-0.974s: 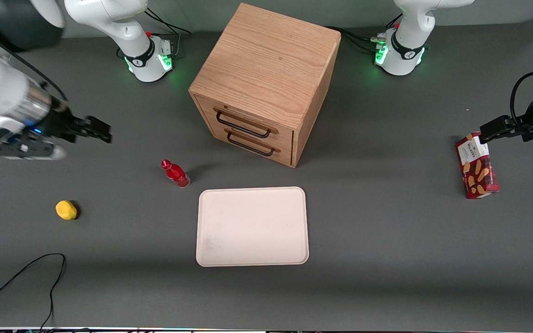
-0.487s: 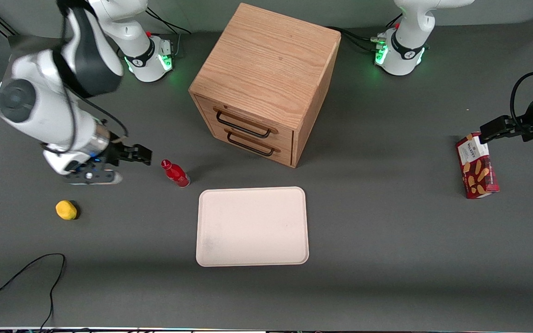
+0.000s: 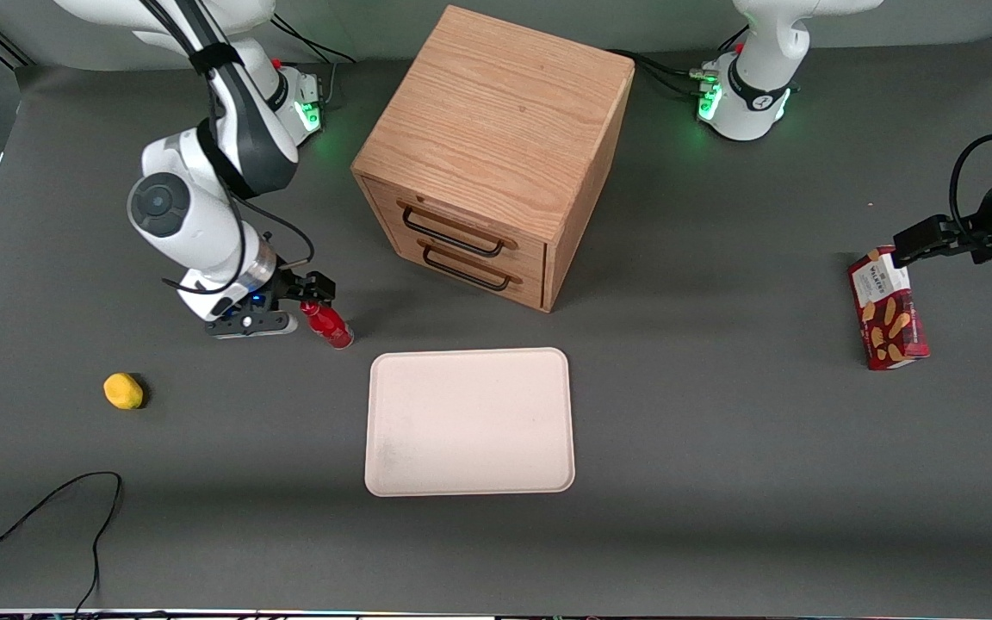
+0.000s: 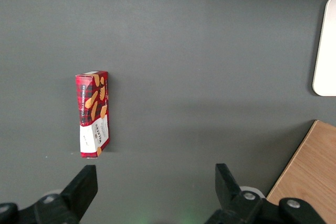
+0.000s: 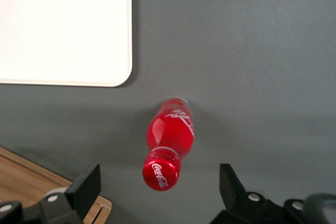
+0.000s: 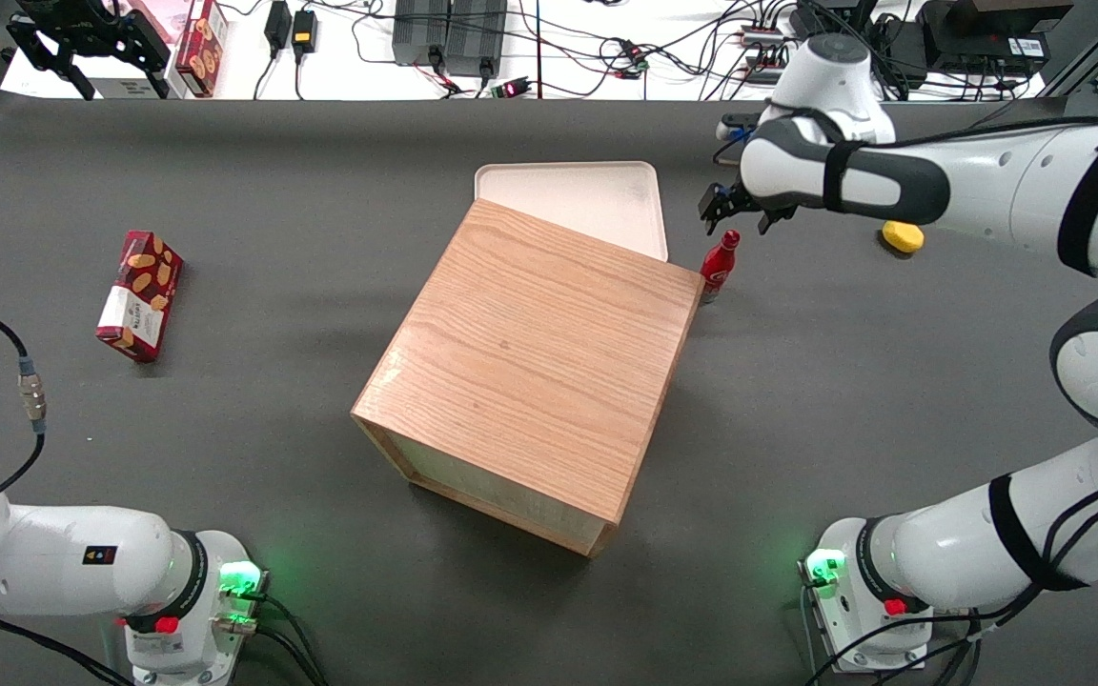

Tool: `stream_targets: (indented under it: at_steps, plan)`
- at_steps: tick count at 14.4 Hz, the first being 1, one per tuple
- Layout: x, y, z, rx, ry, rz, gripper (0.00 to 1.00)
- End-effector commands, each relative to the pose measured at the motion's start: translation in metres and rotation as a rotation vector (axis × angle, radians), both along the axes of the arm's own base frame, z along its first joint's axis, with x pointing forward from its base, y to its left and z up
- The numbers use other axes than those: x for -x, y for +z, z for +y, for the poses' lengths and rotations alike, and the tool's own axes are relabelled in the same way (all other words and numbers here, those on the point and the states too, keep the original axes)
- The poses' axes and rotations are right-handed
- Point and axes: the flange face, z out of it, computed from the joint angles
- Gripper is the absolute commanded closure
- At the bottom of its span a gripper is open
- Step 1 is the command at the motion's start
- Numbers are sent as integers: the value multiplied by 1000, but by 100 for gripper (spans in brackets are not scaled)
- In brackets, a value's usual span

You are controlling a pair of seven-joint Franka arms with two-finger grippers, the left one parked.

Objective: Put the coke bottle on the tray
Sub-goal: 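Close the right gripper around the bottle's neck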

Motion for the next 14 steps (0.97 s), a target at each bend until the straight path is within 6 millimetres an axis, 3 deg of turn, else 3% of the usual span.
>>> stream_targets:
  at_steps: [1,8,10,12,14]
  plan:
    - [6,-11,2,-2,-10,-3,0]
    - [1,-28,1,16,8,-15,2]
    - [0,-31,1,14,6,-18,6]
    - [-1,-32,1,13,8,-26,24]
    - [-2,-32,0,13,11,-26,51]
